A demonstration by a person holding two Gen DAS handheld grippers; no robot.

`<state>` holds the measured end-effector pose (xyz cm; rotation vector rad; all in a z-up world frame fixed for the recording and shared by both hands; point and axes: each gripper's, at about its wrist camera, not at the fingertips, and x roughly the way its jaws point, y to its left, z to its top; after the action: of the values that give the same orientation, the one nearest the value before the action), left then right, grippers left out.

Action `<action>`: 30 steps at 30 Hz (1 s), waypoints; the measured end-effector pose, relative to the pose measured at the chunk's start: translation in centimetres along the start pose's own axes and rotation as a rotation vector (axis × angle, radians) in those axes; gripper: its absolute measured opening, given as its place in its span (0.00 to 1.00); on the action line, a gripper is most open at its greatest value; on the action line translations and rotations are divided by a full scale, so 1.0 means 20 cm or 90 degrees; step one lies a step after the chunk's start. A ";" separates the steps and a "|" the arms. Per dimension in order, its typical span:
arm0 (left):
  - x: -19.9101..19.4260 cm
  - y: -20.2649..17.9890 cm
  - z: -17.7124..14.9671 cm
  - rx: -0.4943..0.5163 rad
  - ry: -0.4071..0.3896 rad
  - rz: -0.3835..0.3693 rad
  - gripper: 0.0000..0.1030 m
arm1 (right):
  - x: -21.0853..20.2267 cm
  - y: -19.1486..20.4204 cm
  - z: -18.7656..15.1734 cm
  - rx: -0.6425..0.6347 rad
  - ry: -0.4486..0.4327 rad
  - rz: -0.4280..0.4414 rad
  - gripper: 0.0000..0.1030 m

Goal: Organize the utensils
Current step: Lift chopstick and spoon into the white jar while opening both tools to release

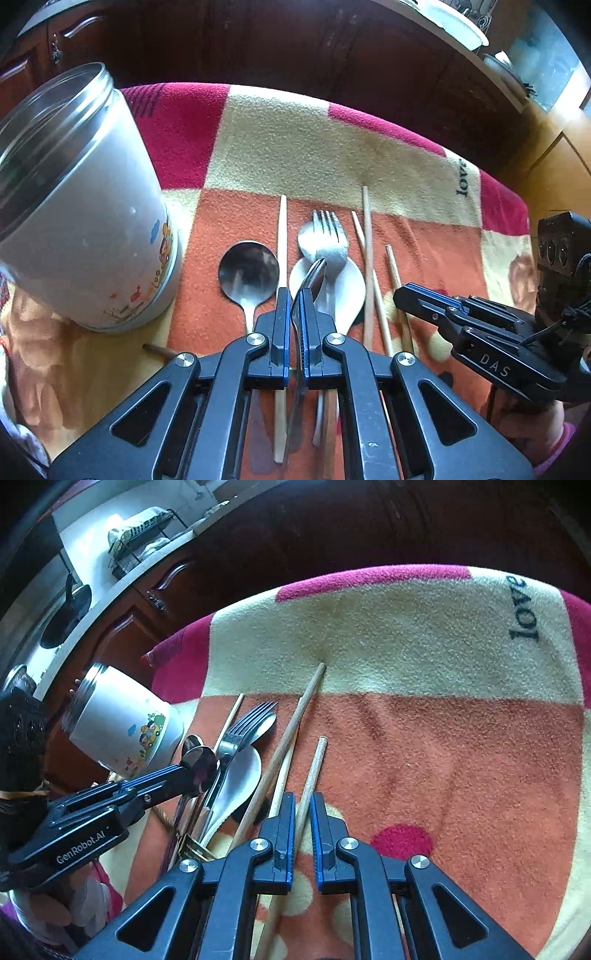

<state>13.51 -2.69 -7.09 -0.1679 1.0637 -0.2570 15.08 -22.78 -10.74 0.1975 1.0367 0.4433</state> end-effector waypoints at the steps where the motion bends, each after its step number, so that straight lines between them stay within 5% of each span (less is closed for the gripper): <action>1: -0.01 0.00 -0.01 -0.002 0.001 -0.004 0.03 | -0.01 0.00 0.00 0.000 -0.004 0.001 0.07; 8: -0.12 -0.01 -0.05 -0.013 -0.013 -0.025 0.02 | -0.15 0.05 -0.01 -0.004 -0.033 0.008 0.06; 30: -1.02 0.10 0.07 -0.029 -0.201 -0.083 0.02 | -0.78 0.61 0.17 -0.159 -0.205 0.063 0.05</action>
<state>5.62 5.05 10.24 -0.3092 0.7456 -0.3132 8.09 -18.61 7.66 0.0929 0.6518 0.6050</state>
